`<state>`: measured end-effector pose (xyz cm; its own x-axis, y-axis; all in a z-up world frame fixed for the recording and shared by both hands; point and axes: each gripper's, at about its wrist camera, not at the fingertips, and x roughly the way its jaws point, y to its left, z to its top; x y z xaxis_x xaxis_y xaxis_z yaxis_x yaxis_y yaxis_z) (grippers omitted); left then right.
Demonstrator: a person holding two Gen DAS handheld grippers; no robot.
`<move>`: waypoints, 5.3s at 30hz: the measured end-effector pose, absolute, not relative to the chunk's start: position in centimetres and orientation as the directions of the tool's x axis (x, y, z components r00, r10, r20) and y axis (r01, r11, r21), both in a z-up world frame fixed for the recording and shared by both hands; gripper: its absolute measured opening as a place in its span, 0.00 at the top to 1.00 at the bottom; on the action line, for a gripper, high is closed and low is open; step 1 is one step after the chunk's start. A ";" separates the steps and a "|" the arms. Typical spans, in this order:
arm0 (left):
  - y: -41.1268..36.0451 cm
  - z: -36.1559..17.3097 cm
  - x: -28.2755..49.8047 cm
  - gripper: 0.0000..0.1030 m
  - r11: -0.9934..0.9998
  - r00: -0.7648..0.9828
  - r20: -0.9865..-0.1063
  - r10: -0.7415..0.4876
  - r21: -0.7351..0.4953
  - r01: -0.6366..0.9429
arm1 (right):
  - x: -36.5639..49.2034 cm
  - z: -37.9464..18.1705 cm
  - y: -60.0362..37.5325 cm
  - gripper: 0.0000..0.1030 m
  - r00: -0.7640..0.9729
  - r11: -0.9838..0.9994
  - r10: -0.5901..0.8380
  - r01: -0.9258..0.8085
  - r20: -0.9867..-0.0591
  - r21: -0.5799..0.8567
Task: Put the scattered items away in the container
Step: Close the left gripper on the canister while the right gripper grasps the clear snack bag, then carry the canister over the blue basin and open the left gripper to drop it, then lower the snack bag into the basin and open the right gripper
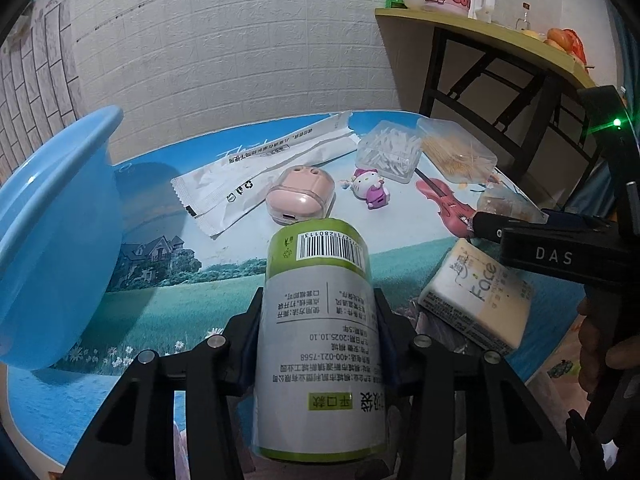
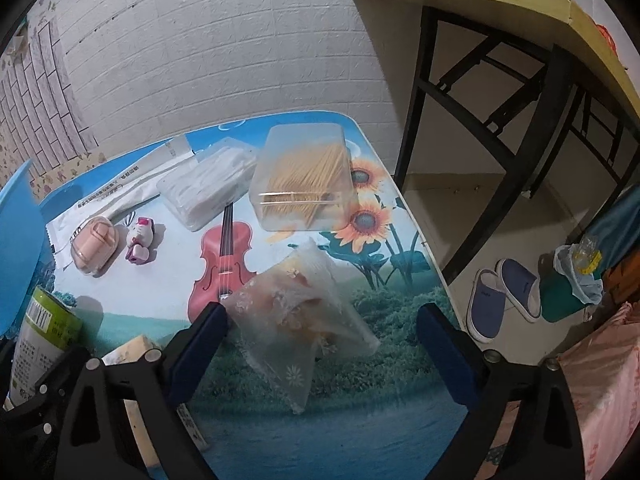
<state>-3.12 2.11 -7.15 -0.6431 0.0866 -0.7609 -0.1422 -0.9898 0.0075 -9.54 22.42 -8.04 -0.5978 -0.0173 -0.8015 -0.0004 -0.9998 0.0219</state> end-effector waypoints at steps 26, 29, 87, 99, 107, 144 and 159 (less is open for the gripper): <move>0.9 -4.4 -2.6 0.56 -0.993 -0.677 -0.733 0.069 0.013 -0.115 | -7.7 -5.4 22.6 0.73 -0.650 -0.995 -0.103 0.062 -0.753 0.082; 0.7 -4.1 -2.3 0.56 -0.993 -0.683 -0.728 0.067 0.015 -0.114 | -7.3 -5.1 22.4 0.74 -0.653 -0.994 -0.112 0.069 -0.749 0.088; -21.2 4.2 -1.8 0.56 -0.980 -0.742 -0.646 -0.176 0.044 0.195 | -4.0 7.4 -0.9 0.75 -0.613 -0.825 -0.537 0.525 -0.580 0.208; -22.7 2.3 -3.2 0.56 -0.981 -0.723 -0.668 -0.174 0.052 0.188 | -4.7 6.3 -5.4 0.75 -0.550 -0.794 -0.554 0.575 -0.625 0.199; -22.6 1.9 -3.1 0.48 -0.974 -0.712 -0.674 -0.197 0.054 0.218 | -5.8 4.9 -7.7 0.75 -0.508 -0.782 -0.546 0.593 -0.666 0.189; -19.6 6.7 1.5 0.04 -0.974 -0.817 -0.542 -0.196 0.015 0.224 | -4.4 6.3 -1.8 0.12 -0.659 -0.868 -0.454 0.479 -0.600 0.131; -9.4 7.5 2.0 0.00 -0.997 -0.838 -0.544 -0.045 -0.026 0.070 | 1.4 5.7 10.5 0.00 -0.783 -0.921 -0.386 0.354 -0.487 0.160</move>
